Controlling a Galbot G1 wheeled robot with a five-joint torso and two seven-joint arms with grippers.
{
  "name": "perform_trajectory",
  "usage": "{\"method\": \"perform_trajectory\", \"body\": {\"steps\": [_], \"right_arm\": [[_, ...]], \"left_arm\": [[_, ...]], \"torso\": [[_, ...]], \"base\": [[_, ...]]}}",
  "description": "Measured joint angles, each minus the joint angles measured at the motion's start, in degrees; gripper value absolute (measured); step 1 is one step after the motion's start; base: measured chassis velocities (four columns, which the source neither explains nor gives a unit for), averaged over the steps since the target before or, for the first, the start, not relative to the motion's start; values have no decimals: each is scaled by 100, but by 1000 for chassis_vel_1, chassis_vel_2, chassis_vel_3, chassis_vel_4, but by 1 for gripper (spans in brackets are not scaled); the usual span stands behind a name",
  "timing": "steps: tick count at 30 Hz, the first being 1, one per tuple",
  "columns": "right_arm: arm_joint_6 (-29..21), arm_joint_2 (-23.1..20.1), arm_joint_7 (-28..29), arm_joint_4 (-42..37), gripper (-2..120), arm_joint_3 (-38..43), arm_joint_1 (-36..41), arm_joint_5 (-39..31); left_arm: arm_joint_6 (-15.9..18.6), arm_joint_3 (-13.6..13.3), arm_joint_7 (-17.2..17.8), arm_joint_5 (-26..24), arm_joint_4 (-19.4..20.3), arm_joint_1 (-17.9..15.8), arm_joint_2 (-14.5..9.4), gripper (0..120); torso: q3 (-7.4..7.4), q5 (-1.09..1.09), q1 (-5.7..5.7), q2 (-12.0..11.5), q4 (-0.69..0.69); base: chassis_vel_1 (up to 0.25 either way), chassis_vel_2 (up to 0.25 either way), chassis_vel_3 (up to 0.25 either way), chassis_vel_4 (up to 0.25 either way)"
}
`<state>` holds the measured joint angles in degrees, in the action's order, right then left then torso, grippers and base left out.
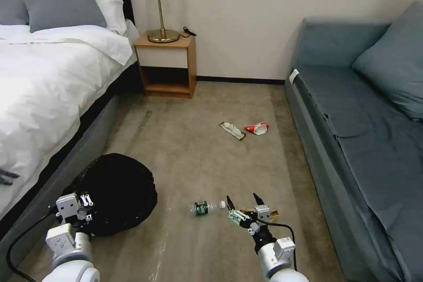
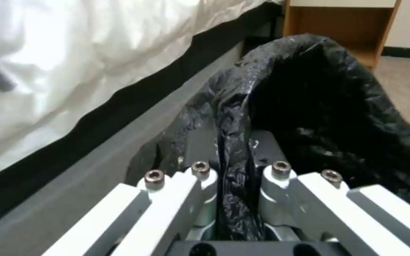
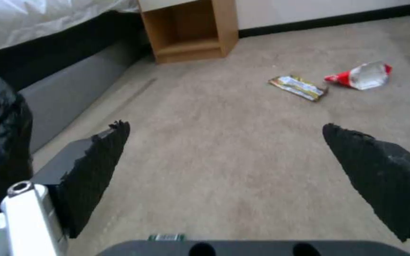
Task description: Pick up the trash bin, then pick up the garbage on the floor and place it into the trash bin.
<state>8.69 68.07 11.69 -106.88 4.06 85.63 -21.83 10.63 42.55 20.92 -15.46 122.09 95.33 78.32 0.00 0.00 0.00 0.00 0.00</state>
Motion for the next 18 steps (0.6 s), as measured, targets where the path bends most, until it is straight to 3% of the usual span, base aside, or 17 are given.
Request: {"method": "perform_trajectory", "body": {"steps": [8, 18], "right_arm": [[-48, -38, -34, 176, 100, -146, -136, 54], [-273, -513, -290, 651, 100, -348, -812, -69]], "left_arm": [[-17, 19, -8, -45, -1, -4, -12, 6], [-56, 145, -37, -26, -6, 110, -6, 6]], "torso": [[1, 0, 1, 0, -1], [0, 0, 0, 0, 0]], "base": [[-144, 159, 151, -154], [1, 8, 7, -11]]}}
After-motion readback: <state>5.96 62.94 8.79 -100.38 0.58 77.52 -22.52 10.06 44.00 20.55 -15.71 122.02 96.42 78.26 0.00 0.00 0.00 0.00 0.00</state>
